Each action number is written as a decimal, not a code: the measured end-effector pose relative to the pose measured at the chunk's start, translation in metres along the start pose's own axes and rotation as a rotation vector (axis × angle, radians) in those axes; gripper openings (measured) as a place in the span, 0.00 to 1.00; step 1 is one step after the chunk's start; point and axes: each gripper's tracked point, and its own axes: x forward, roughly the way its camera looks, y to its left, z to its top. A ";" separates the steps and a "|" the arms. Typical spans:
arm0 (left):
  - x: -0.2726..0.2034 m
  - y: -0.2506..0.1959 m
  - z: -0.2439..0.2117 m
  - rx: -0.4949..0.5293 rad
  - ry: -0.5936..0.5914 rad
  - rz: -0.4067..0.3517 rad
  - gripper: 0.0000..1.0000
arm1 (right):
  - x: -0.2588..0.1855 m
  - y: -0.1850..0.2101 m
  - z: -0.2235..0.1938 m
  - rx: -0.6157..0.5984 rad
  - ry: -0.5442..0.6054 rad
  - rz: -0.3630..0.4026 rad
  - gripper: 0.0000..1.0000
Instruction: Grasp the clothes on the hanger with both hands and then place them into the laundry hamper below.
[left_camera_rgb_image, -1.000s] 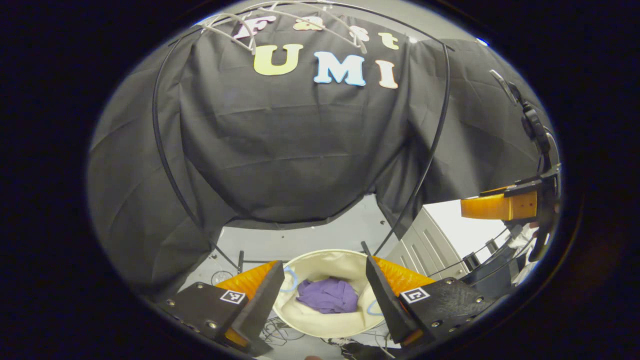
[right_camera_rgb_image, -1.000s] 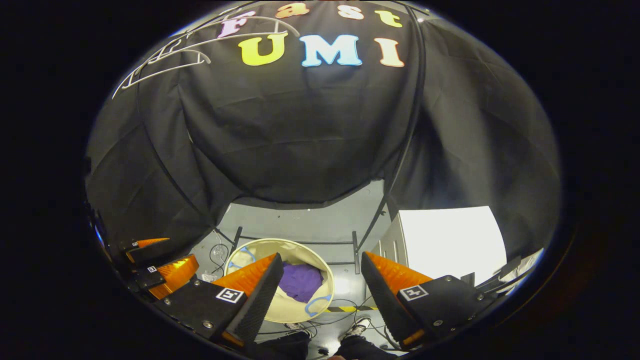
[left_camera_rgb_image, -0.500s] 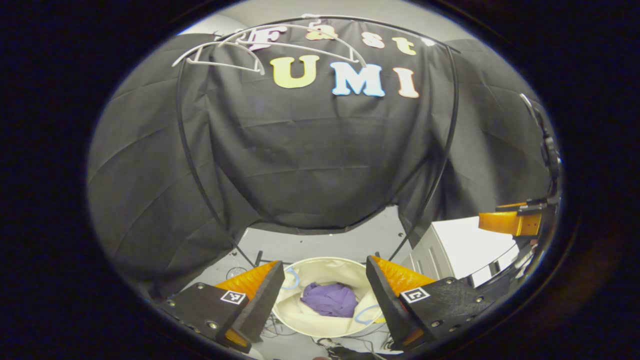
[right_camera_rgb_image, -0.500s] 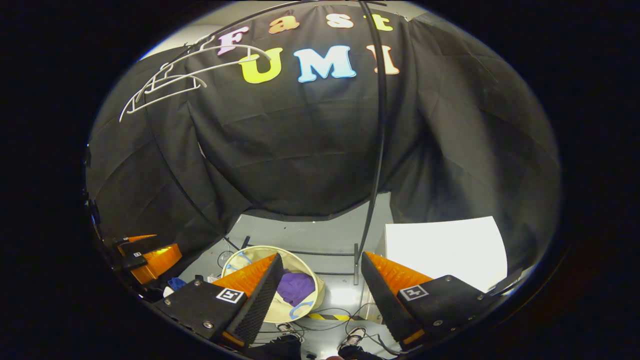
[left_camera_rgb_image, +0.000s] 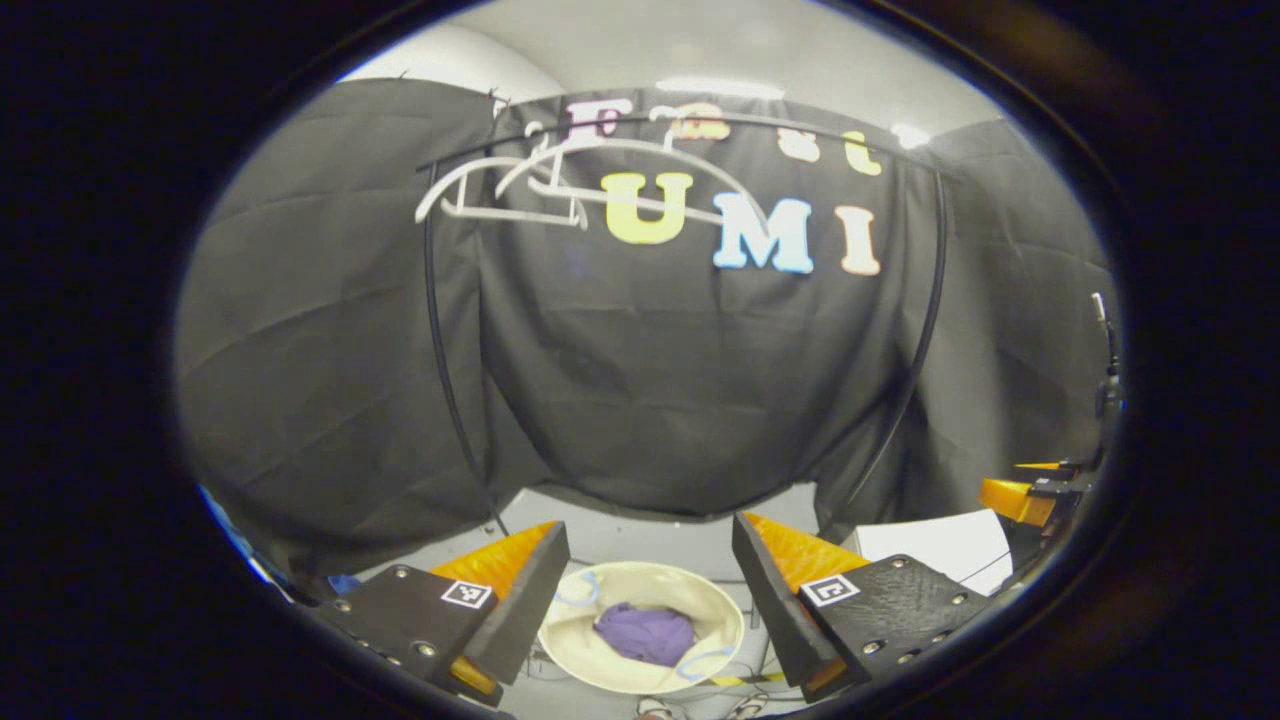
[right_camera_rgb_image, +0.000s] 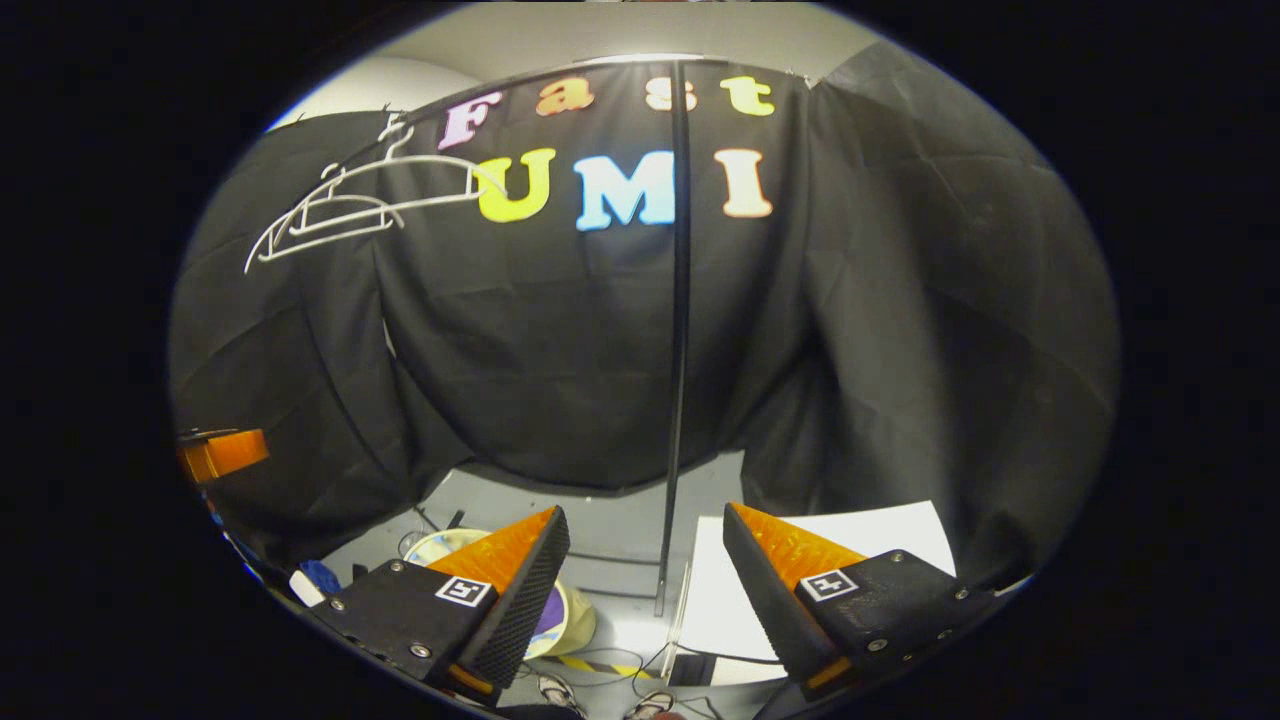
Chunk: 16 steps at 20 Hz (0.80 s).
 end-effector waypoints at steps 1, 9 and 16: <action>-0.004 -0.001 0.023 0.000 -0.041 -0.016 1.00 | -0.006 -0.006 0.024 0.010 -0.058 -0.016 0.96; -0.037 0.029 0.189 -0.046 -0.406 -0.083 1.00 | -0.092 -0.029 0.179 0.023 -0.470 -0.152 0.92; -0.094 0.098 0.186 -0.029 -0.519 -0.075 0.99 | -0.139 -0.050 0.190 0.146 -0.556 -0.257 0.95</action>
